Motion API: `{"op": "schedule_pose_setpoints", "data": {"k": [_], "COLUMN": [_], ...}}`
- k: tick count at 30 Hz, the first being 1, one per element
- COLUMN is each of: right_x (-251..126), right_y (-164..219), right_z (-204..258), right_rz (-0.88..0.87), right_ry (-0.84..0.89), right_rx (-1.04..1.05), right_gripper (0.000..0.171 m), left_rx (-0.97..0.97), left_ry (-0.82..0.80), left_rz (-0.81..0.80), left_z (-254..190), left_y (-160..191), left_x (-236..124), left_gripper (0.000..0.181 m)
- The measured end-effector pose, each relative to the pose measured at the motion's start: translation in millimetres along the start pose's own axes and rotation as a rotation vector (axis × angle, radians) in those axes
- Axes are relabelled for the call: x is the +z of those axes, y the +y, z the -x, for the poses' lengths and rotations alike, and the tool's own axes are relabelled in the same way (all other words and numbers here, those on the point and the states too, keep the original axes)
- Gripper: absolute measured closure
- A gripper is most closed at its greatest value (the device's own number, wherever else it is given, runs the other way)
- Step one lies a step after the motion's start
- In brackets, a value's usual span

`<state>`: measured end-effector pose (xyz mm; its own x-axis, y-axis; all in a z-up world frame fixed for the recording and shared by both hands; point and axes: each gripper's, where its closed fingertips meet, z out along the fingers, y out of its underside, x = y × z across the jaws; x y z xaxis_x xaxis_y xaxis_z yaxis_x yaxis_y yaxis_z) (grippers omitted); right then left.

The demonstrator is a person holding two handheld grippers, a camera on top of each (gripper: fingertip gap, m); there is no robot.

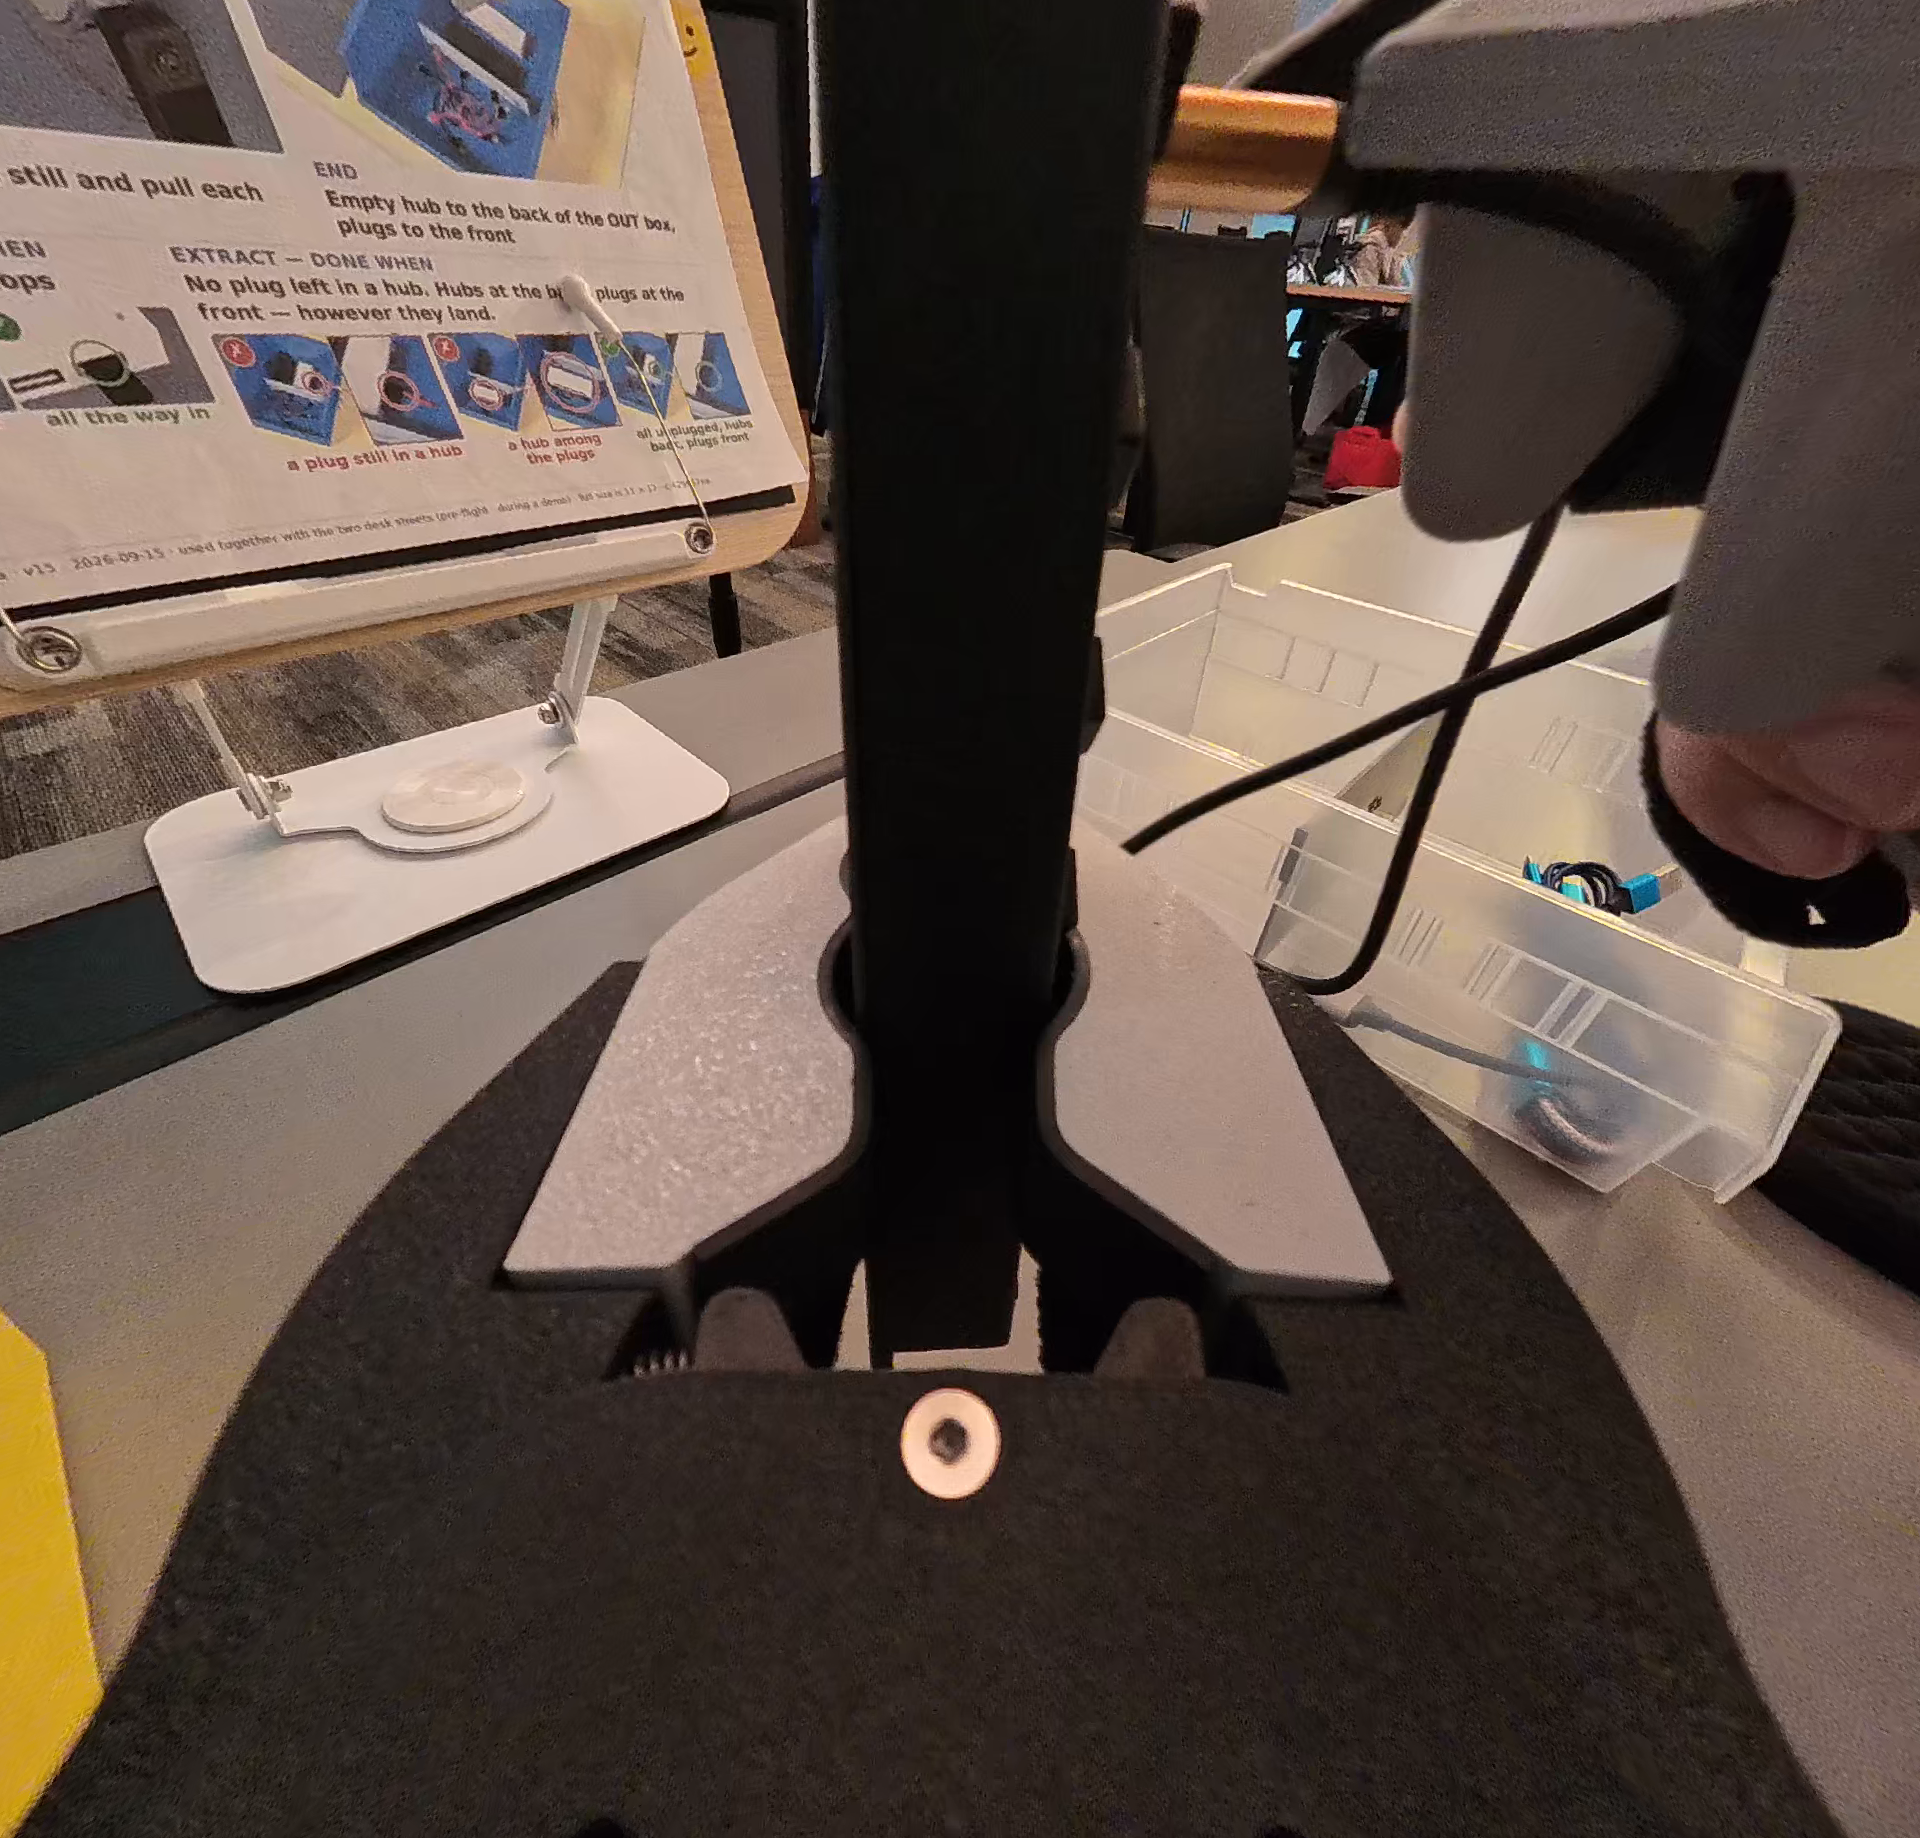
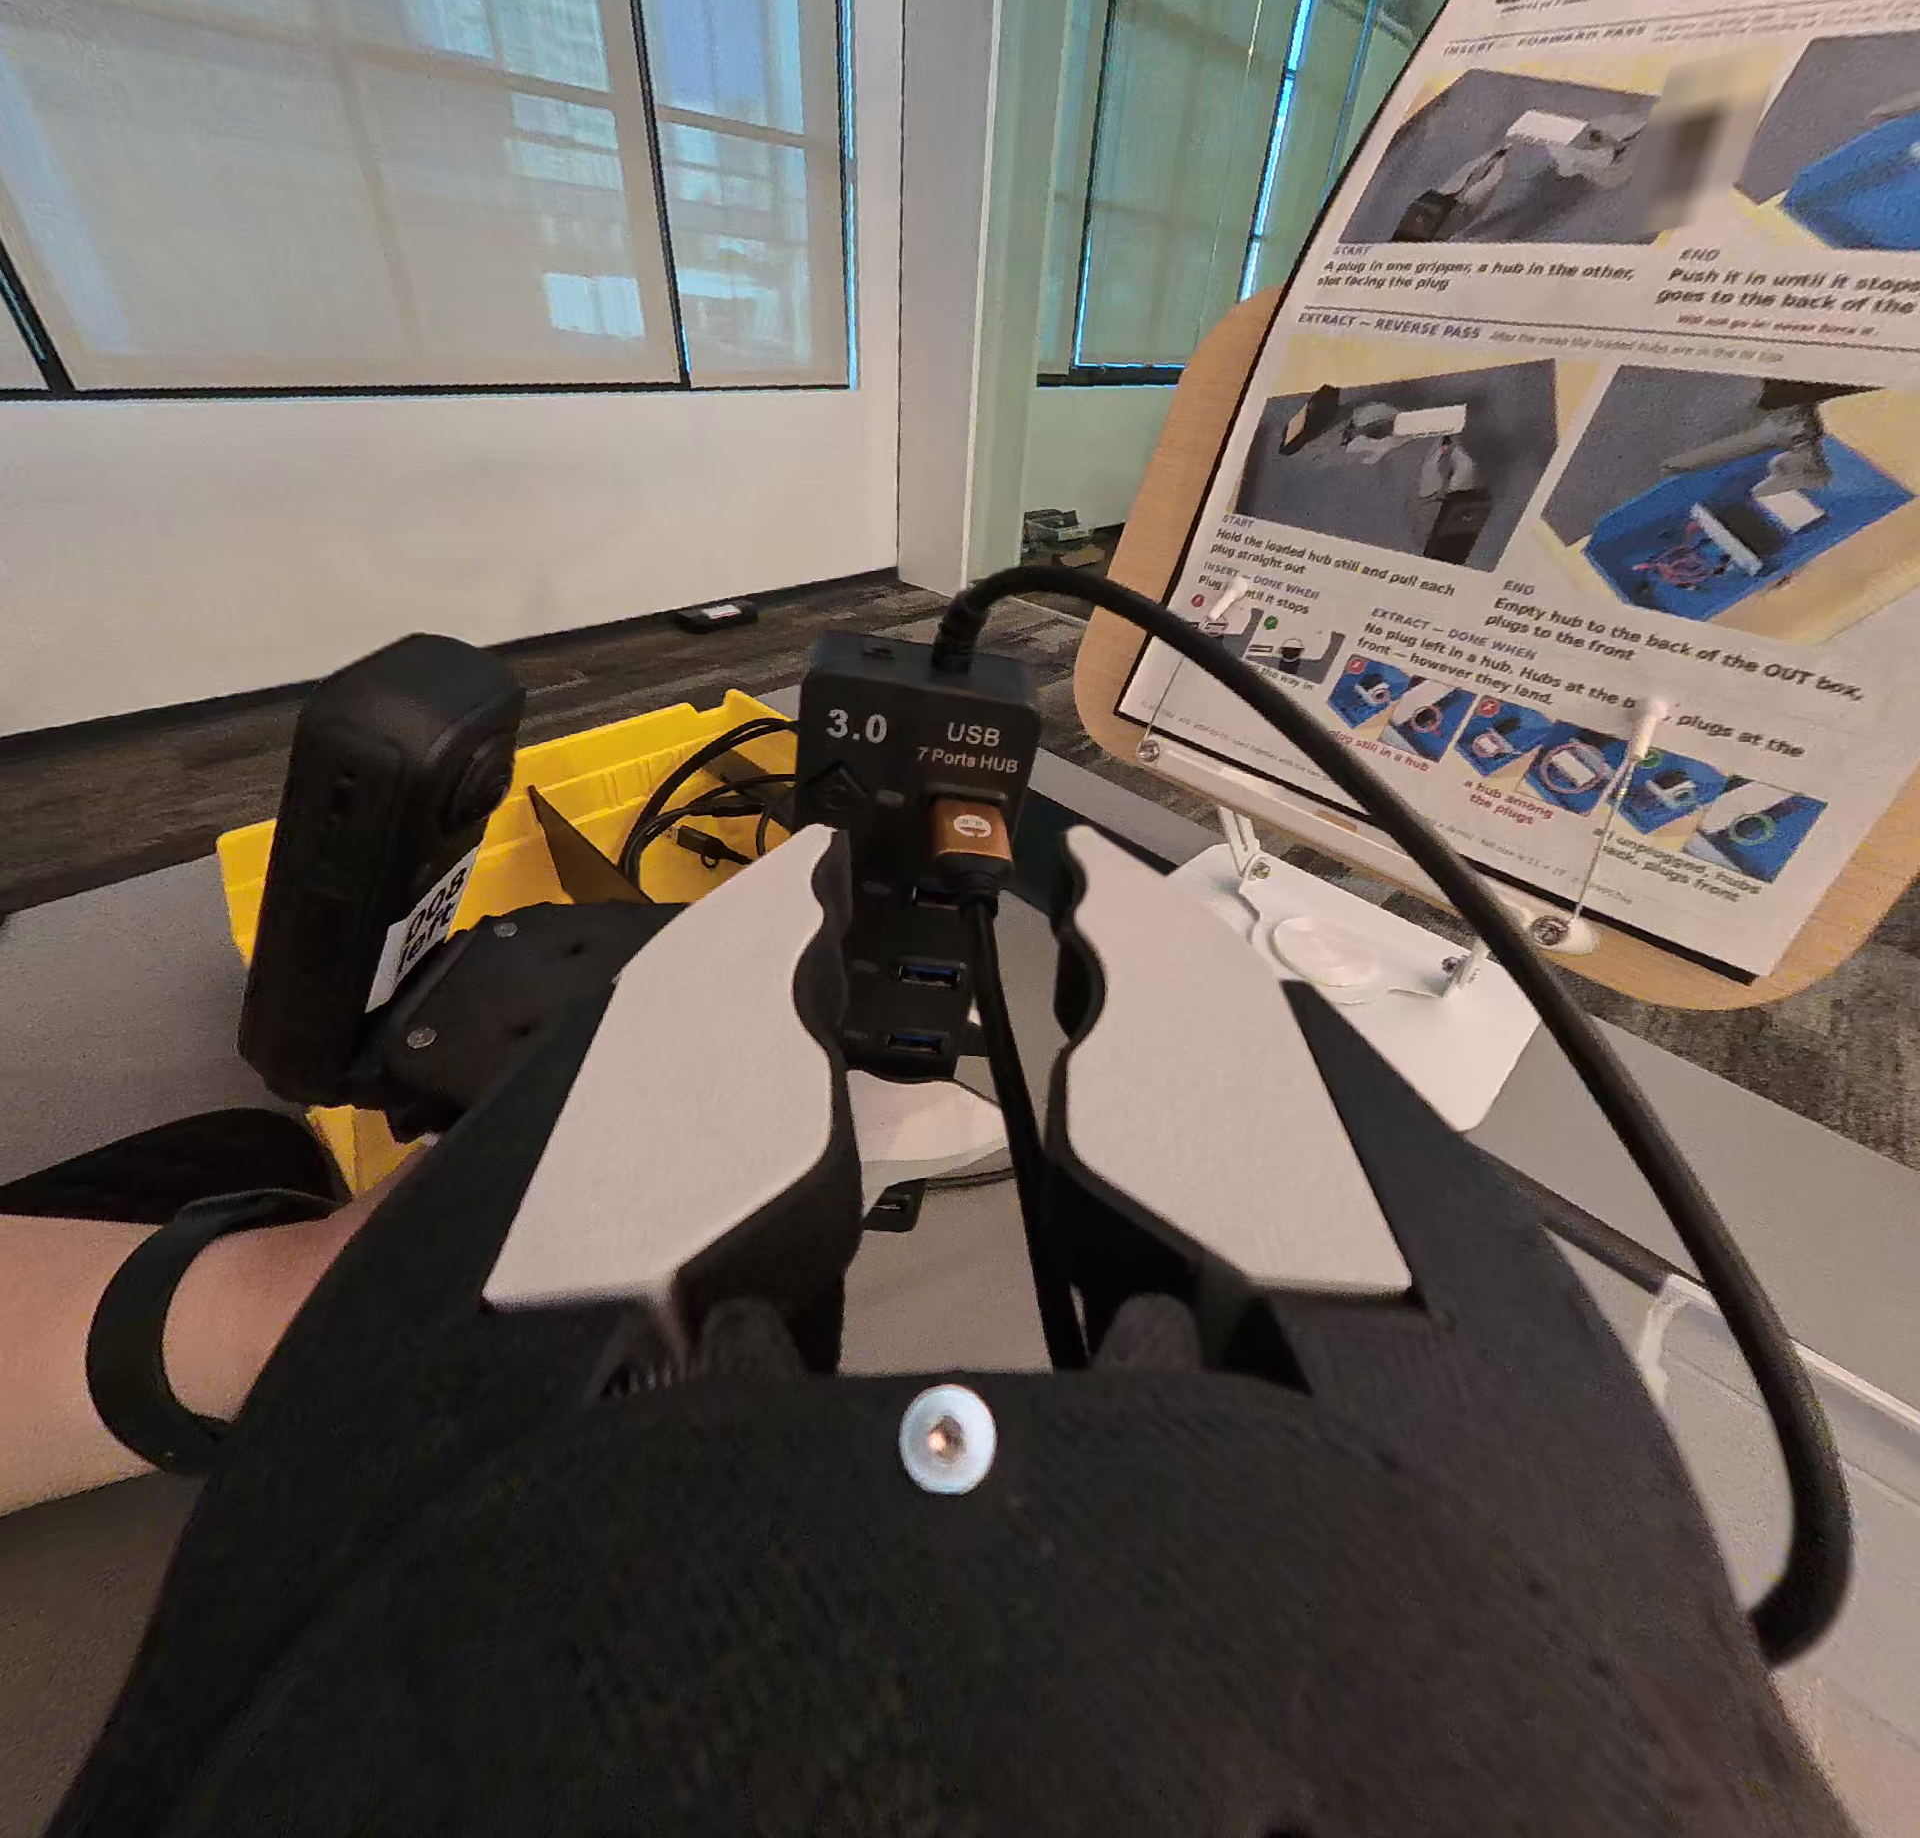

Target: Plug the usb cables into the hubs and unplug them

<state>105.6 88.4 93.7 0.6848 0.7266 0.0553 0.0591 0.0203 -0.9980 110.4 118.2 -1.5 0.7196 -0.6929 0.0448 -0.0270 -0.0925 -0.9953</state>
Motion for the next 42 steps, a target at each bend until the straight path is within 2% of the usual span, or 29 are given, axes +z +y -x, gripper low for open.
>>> {"op": "schedule_pose_setpoints", "data": {"k": [7, 11, 13, 24, 29, 34, 35, 37, 38, 40, 42], "right_x": [2.4, 4.4, 3.6, 5.7, 5.6, 3.5, 1.1, -7.4, -9.7, -14.4, -14.9], "right_y": [0.4, 3.3, 1.4, -8.4, -9.5, -10.8, -13.4, -24.4, -27.8, -34.3, -35.0], "right_z": [-3.8, -3.0, 1.4, 4.3, 3.8, 4.8, 5.8, 8.0, 10.1, 13.7, 15.3], "right_rz": [-0.036, -0.019, -0.034, -0.115, -0.121, -0.115, -0.131, -0.174, -0.170, -0.181, -0.166], "right_ry": [0.008, 0.000, -0.022, 0.028, 0.024, 0.024, 0.024, 0.042, 0.042, 0.033, 0.007], "right_rx": [-0.001, -0.005, 0.004, -0.055, -0.034, -0.029, -0.031, -0.057, -0.078, -0.084, -0.063], "right_gripper": [0.149, 0.149, 0.155, 0.155, 0.155, 0.155, 0.155, 0.155, 0.155, 0.155, 0.155], "left_rx": [0.040, 0.052, 0.051, 0.023, -0.036, -0.015, -0.042, -0.292, -0.333, -0.213, -0.188], "left_ry": [-0.004, 0.002, 0.004, -0.003, 0.023, 0.031, 0.024, 0.059, 0.065, -0.020, -0.013], "left_rz": [-0.012, -0.031, -0.046, -0.085, -0.091, -0.091, -0.093, -0.134, -0.152, -0.132, -0.153], "left_z": [-3.8, -6.8, -7.9, 0.6, -2.5, -0.1, 2.4, 23.2, 35.1, 55.5, 53.0], "left_y": [-2.4, -4.2, -6.3, -17.7, -18.4, -21.2, -22.5, -28.5, -31.5, -33.1, -41.1], "left_x": [0.0, -0.4, -1.0, -2.3, -1.5, -1.9, -2.8, -7.5, -11.7, -20.3, -25.2], "left_gripper": [0.155, 0.155, 0.155, 0.155, 0.155, 0.154, 0.155, 0.155, 0.155, 0.155, 0.155]}}
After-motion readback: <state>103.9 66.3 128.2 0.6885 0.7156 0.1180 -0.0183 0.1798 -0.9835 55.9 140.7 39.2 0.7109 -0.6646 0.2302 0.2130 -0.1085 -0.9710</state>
